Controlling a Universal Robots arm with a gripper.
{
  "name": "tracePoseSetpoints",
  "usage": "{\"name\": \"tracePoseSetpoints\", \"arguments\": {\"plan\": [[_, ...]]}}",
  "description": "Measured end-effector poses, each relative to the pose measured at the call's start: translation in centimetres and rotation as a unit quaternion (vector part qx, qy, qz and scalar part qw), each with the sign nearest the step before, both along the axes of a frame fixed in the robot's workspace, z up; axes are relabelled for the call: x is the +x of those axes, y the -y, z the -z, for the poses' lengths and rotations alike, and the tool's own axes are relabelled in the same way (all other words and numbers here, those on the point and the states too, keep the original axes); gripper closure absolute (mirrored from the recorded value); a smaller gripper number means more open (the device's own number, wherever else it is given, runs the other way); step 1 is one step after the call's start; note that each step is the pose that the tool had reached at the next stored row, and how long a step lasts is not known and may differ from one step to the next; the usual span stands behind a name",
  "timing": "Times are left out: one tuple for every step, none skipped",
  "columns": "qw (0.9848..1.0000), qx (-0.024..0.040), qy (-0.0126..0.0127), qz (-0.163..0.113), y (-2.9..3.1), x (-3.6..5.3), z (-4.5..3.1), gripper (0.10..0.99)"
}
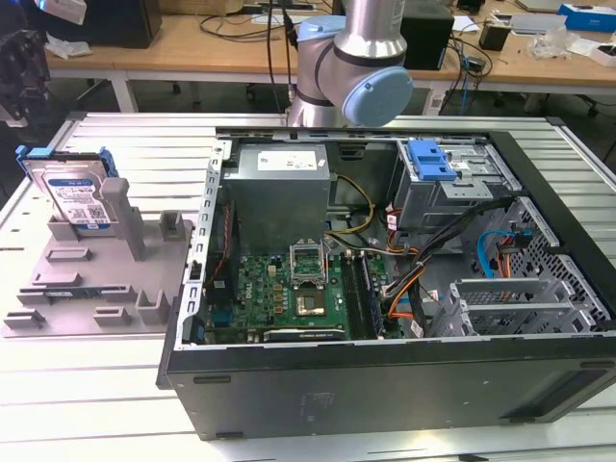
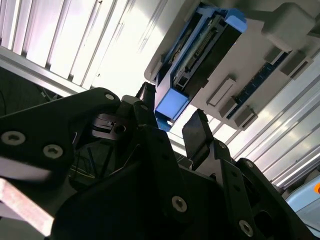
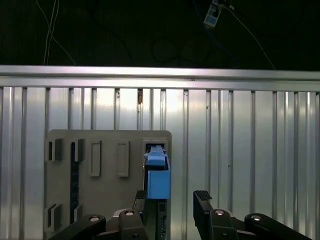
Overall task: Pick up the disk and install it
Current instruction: 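Pick up the disk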
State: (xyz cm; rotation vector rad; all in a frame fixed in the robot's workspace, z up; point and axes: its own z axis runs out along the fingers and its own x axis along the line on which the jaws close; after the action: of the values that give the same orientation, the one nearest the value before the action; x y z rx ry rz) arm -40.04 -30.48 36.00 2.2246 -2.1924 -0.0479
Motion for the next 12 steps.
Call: {"name": "tracePoseSetpoints", "arguments": {"plan": [[1.0, 0.0, 0.0001, 0.0, 0.02, 0.0, 0.01, 0.588], [1.0, 0.0, 0.0, 0.0, 0.1, 0.0, 0.01, 0.588], [1.0, 0.0, 0.0001, 0.0, 0.18, 0.0, 0.02, 0.588], [1.0, 0.0, 0.0001, 0.0, 0.3, 0.0, 0.03, 0.588], [1.0, 0.0, 0.0001, 0.0, 0.38, 0.0, 0.05, 0.588], [1.0, 0.0001, 0.0001, 0.0, 0.47, 0.0, 0.1, 0.588], [1.0, 0.0, 0.0001, 0.0, 0.49, 0.0, 0.16, 0.588], [1.0, 0.0, 0.0, 0.0, 0.49, 0.0, 0.21, 0.588], [1.0, 0.0, 0.0001, 0.0, 0.5, 0.0, 0.3, 0.588], [1.0, 0.0, 0.0001, 0.0, 0.51, 0.01, 0.34, 0.588], [1.0, 0.0, 0.0, 0.0, 0.61, 0.02, 0.39, 0.588], [1.0, 0.0, 0.0001, 0.0, 0.74, 0.03, 0.43, 0.588]]}}
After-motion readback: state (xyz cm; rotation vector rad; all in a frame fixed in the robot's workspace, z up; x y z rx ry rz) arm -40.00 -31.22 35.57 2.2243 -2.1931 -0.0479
